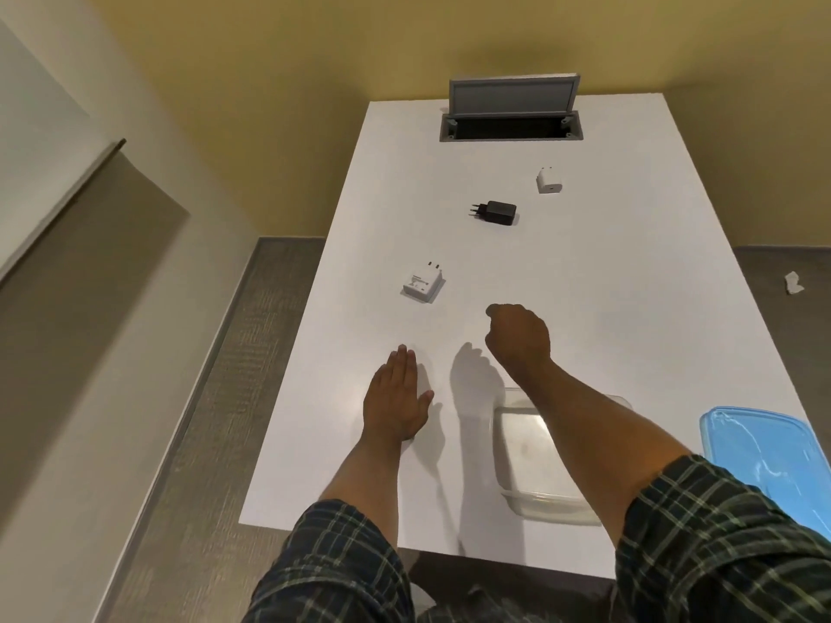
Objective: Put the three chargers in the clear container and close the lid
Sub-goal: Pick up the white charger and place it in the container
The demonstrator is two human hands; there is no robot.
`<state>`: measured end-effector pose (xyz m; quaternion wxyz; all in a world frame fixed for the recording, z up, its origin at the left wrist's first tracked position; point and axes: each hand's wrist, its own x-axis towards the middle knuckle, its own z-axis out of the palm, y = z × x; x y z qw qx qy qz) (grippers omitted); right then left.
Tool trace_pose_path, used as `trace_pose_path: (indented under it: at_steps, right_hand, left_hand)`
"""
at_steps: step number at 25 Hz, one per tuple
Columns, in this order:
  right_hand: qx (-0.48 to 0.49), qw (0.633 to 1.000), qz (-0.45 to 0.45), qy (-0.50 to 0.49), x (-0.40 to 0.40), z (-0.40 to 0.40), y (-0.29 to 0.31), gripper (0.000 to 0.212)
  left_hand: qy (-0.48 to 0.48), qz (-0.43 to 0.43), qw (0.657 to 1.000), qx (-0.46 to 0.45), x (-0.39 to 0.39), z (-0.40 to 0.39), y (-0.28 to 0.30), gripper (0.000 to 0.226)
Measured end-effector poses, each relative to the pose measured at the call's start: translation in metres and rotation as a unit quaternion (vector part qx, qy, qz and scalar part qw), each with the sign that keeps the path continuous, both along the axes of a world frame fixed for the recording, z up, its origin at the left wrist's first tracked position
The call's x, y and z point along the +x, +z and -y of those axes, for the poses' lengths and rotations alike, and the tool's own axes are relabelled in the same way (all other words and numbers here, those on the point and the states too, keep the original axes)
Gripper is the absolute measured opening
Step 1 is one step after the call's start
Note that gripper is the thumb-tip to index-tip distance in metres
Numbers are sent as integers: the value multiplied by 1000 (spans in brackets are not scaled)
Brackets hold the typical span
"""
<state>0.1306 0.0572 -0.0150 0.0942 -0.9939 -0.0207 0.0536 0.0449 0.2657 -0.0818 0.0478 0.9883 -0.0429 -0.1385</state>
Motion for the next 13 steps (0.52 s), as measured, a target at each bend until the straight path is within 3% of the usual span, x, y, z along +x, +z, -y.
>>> trace_pose_path:
  at_steps: [5,7,10,13]
  right_hand:
    - [135,987,-21,-83,46,-33,-15,8]
    - [185,978,-42,-93,63,-45,-23,27]
    - [271,947,-95,-146,86,-66,-33,35]
    - [302,932,-107,-168,104,-89,-45,59]
  left_hand:
    - [21,-9,1000,-20,12,-22,-23,81]
    - [22,-9,999,-32,12,-30,-34,81]
    - [16,12,998,-53,10,-40,-50,80]
    - [28,47,995,-83,7,-43,-63,77]
